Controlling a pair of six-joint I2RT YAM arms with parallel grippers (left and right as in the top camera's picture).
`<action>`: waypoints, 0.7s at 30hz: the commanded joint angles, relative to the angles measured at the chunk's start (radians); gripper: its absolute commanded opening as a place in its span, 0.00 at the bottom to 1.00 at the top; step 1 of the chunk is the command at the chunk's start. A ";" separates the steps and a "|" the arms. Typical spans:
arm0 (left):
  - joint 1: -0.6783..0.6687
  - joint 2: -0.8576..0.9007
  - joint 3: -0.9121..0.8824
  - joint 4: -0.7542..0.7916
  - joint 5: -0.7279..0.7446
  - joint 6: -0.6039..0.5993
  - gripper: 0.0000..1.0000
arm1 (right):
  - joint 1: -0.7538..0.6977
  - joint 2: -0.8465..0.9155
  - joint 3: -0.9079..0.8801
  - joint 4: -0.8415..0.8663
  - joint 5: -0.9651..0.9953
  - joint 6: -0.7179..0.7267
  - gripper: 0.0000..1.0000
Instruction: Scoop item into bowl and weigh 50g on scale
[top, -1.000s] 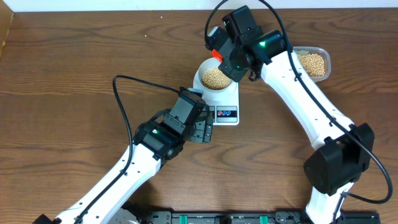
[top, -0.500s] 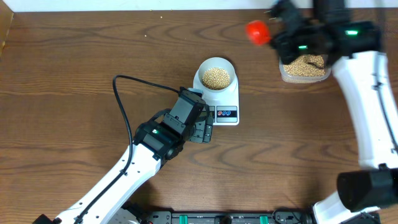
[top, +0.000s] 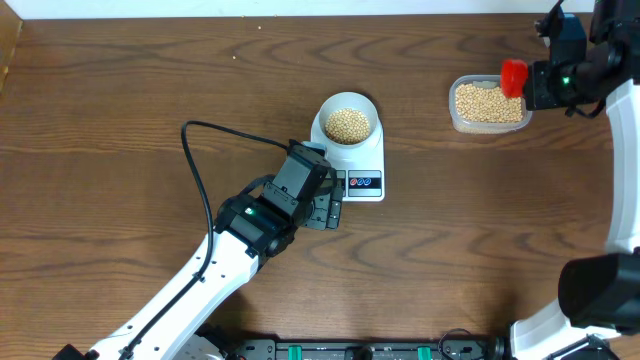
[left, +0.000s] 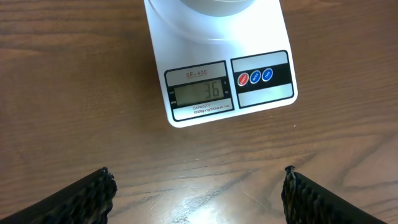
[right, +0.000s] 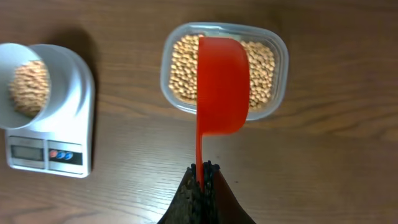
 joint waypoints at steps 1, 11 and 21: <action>0.003 0.000 0.000 0.001 -0.009 0.006 0.88 | 0.000 0.053 0.005 -0.003 0.065 0.026 0.01; 0.003 0.000 0.000 0.001 -0.009 0.006 0.88 | 0.000 0.204 0.005 0.026 0.134 0.037 0.01; 0.003 0.000 0.000 0.001 -0.009 0.006 0.88 | 0.005 0.297 0.005 0.068 0.126 0.045 0.01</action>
